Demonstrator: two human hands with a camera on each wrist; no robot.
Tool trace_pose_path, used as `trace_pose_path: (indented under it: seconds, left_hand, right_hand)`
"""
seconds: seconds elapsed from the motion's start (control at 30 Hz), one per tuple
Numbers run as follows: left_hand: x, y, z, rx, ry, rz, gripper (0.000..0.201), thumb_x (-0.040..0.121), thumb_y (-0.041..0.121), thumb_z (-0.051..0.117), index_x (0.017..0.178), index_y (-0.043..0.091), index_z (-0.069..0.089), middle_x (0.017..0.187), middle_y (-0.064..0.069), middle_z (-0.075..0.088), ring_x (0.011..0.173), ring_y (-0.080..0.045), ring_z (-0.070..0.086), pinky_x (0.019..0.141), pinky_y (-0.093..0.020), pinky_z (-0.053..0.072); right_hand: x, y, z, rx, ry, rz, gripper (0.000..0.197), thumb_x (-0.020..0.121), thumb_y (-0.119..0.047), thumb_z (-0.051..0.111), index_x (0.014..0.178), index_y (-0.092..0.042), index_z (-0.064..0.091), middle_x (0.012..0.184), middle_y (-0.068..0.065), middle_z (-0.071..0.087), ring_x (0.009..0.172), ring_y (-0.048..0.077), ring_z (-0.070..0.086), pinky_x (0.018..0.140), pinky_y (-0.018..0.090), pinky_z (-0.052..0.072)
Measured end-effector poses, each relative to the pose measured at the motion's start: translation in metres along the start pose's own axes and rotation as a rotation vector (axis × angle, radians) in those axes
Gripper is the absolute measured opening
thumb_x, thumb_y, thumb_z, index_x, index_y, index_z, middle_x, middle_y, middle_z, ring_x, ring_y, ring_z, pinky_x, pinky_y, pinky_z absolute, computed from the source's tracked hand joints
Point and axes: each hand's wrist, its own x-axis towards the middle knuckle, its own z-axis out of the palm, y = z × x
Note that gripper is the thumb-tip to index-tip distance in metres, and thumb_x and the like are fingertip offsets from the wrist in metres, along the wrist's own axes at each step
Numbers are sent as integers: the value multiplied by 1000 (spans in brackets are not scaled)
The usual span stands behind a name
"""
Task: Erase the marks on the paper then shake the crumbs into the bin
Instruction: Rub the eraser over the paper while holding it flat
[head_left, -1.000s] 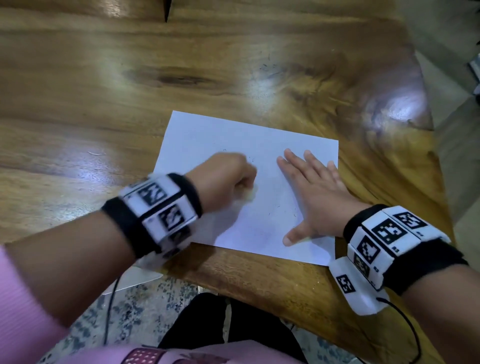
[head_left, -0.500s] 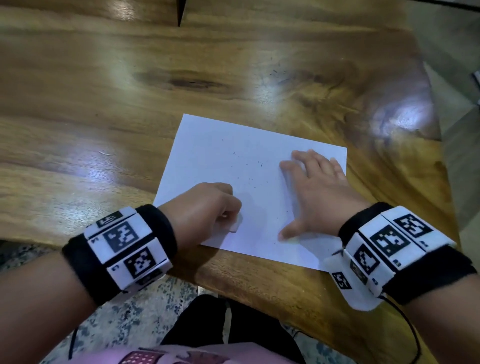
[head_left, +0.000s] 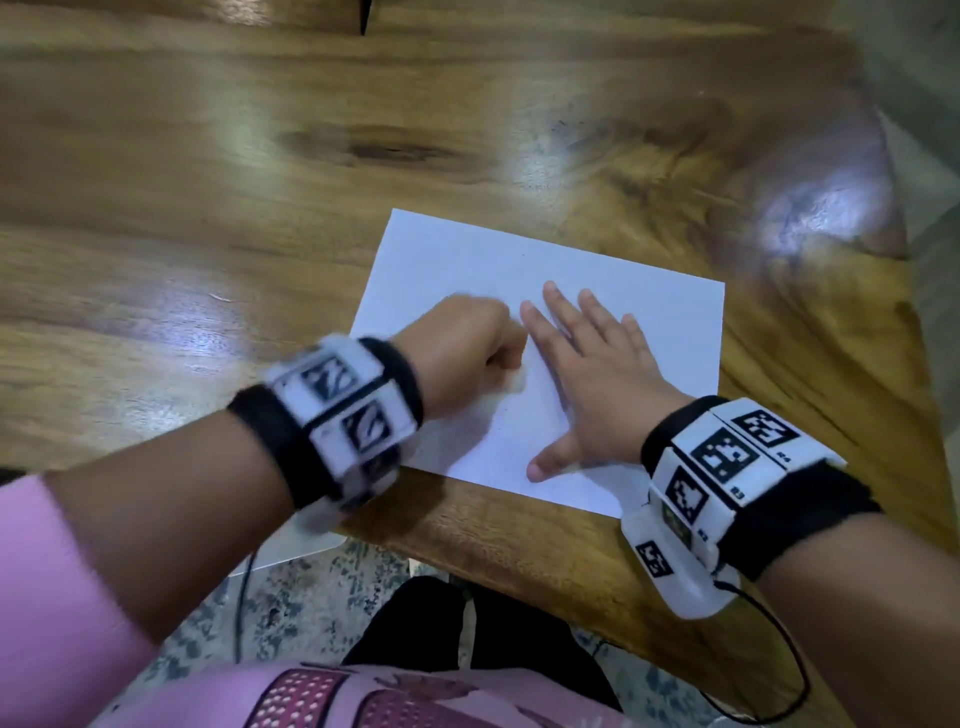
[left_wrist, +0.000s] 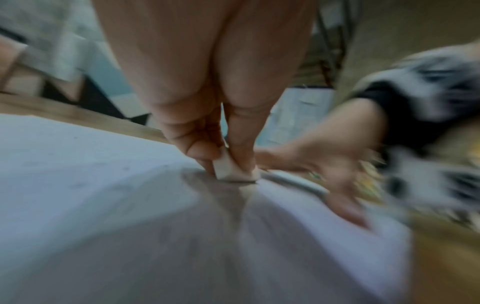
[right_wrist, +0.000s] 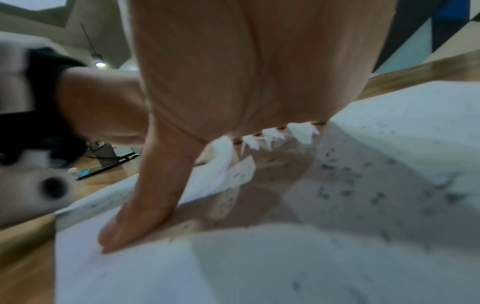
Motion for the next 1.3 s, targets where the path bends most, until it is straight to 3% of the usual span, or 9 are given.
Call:
trace_pose_path:
  seconds: [0.13, 0.27, 0.37, 0.57, 0.7, 0.8, 0.97, 1.13, 1.3]
  left_hand:
    - [-49, -7, 8, -61, -253, 6, 19, 74, 12, 64, 58, 17, 55, 63, 10, 44, 60, -4, 46, 57, -12, 30]
    - [-10, -5, -4, 21, -75, -2, 2, 75, 10, 64, 74, 11, 66, 74, 3, 50, 75, -21, 54, 63, -21, 27]
    - [3, -3, -3, 63, -27, -16, 3, 76, 11, 64, 73, 10, 63, 76, 0, 50, 73, -19, 50, 58, -24, 28]
    - [-50, -16, 4, -16, -151, -23, 17, 74, 7, 66, 59, 12, 57, 65, 7, 45, 60, -9, 48, 56, -13, 31]
    - [-2, -1, -1, 40, -9, 7, 4, 76, 9, 62, 72, 9, 62, 75, -2, 49, 72, -23, 50, 61, -23, 23]
    - [2, 3, 4, 72, 19, 8, 17, 77, 6, 58, 66, 18, 52, 74, -3, 48, 70, -20, 45, 58, -24, 20]
    - [-47, -8, 11, -15, -231, 1, 27, 74, 10, 63, 55, 21, 48, 68, 8, 46, 64, -12, 49, 60, -23, 33]
    - [19, 8, -7, 42, -40, -6, 7, 76, 13, 63, 79, 7, 64, 75, -2, 52, 72, -18, 46, 55, -25, 23]
    - [1, 7, 4, -5, -42, 7, 8, 76, 12, 63, 68, 13, 61, 72, 0, 51, 69, -18, 46, 60, -22, 23]
  right_hand:
    - [0, 1, 0, 25, -10, -8, 141, 57, -65, 77, 143, -30, -29, 147, -9, -42, 137, 18, -36, 112, 46, -18]
    - [0, 0, 0, 21, -1, -8, 141, 57, -65, 77, 143, -30, -29, 147, -8, -41, 138, 19, -35, 113, 46, -17]
    - [-1, 0, -1, 18, -5, -4, 141, 56, -66, 77, 144, -31, -29, 148, -8, -41, 138, 19, -34, 114, 47, -16]
    - [-2, 0, 0, 34, 8, -10, 141, 56, -63, 78, 145, -30, -26, 148, -8, -40, 138, 18, -34, 114, 47, -15]
    - [-1, 0, 0, 39, 32, -12, 142, 54, -64, 79, 145, -31, -25, 150, -9, -37, 139, 18, -31, 115, 46, -14]
    - [-1, 1, 1, 46, 44, -13, 143, 52, -64, 79, 146, -31, -23, 151, -10, -35, 140, 17, -29, 115, 46, -13]
    - [0, 3, 4, 53, 49, -1, 147, 52, -65, 79, 145, -25, -27, 149, -12, -37, 139, 14, -31, 114, 43, -16]
    - [1, 2, 5, 48, 55, 5, 149, 50, -66, 79, 145, -22, -27, 149, -11, -37, 139, 15, -30, 114, 44, -15]
    - [1, 2, 4, 73, 66, 2, 149, 49, -65, 80, 146, -23, -25, 150, -12, -35, 140, 13, -30, 115, 43, -14]
